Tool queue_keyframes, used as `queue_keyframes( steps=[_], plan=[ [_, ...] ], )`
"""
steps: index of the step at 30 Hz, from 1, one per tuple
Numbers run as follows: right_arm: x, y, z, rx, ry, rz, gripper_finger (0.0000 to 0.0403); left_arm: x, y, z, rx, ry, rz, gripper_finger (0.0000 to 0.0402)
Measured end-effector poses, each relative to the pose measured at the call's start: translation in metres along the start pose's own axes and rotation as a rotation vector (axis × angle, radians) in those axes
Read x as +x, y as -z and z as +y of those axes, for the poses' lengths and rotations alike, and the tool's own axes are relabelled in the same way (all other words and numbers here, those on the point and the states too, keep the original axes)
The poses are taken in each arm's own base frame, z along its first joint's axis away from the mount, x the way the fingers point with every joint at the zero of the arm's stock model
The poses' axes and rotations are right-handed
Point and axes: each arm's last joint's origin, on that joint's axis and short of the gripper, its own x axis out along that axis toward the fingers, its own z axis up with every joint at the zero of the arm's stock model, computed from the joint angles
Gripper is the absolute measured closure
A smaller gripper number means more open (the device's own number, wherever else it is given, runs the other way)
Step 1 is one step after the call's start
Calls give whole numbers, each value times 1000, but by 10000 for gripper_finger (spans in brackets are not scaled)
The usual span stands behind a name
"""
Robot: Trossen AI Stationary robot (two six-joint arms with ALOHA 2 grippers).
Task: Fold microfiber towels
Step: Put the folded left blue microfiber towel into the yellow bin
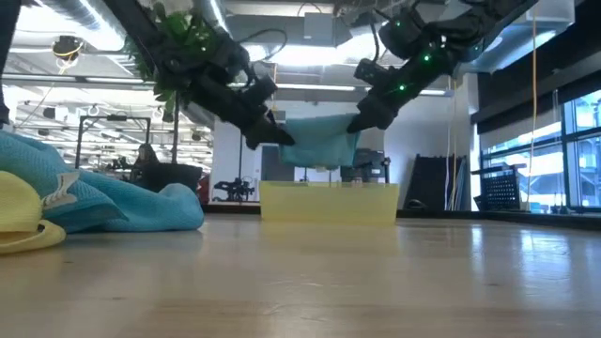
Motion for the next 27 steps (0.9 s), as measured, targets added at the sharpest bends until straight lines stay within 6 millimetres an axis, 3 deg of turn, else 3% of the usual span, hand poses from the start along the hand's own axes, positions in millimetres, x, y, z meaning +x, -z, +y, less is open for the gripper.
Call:
queue_keyframes(
  steps=[5,13,20,27],
  plan=[
    [11,12,-10,5,-14,26,392,17,7,2,16,-25,0,401],
    [40,36,-7,-38,-15,118,392,43,15,2,13,-54,64,398],
    [55,47,-11,-40,9,126,392,45,18,0,-67,-50,77,369],
    [57,51,-18,-49,54,144,392,44,15,-8,-122,-15,106,333]
  ],
)
